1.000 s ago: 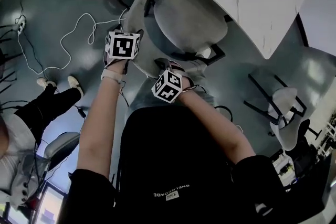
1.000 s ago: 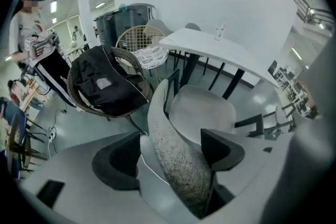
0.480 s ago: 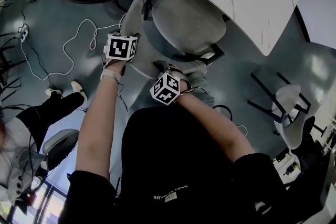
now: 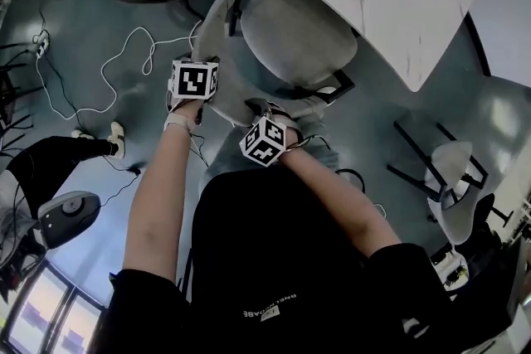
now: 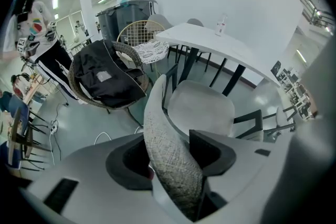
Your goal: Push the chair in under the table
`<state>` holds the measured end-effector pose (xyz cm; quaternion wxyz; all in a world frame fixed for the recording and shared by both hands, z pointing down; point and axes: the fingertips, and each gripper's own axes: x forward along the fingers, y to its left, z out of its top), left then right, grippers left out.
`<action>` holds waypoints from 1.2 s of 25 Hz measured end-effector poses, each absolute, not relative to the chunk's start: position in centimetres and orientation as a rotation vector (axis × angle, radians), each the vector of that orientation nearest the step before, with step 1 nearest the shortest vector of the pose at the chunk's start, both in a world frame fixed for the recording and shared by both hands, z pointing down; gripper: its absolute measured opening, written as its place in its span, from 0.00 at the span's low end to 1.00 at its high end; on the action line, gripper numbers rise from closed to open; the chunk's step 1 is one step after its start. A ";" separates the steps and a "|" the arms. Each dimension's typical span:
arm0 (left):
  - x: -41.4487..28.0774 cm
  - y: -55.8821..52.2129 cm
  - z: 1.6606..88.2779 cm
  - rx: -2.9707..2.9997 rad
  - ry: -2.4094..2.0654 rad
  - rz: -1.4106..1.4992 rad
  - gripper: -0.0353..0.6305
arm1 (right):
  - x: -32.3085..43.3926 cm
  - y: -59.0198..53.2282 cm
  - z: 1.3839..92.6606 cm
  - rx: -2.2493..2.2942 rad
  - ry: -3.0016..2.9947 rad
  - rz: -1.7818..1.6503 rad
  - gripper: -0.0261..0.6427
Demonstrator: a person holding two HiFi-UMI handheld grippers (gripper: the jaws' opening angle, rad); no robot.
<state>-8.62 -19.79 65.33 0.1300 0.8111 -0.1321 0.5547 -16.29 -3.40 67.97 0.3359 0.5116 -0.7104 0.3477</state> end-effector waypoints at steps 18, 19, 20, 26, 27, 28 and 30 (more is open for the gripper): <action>-11.2 -13.4 65.4 2.235 -0.596 1.457 0.37 | -15.2 4.3 68.5 1.119 -1.916 0.818 0.30; -11.0 -13.0 65.5 2.232 -0.599 1.455 0.37 | -14.9 4.7 68.5 1.111 -1.919 0.815 0.30; -10.9 -12.7 65.5 2.230 -0.601 1.453 0.37 | -14.7 5.0 68.5 1.101 -1.923 0.812 0.30; -9.9 -11.2 65.4 2.220 -0.607 1.427 0.37 | -13.7 6.6 68.5 1.056 -1.945 0.820 0.30; -9.7 -10.9 65.4 2.221 -0.607 1.430 0.37 | -13.5 6.8 68.5 1.056 -1.945 0.824 0.30; -9.5 -10.8 65.5 2.222 -0.607 1.435 0.37 | -13.4 7.0 68.5 1.056 -1.946 0.829 0.30; -9.4 -10.6 65.6 2.221 -0.608 1.445 0.37 | -13.3 7.2 68.5 1.054 -1.948 0.834 0.30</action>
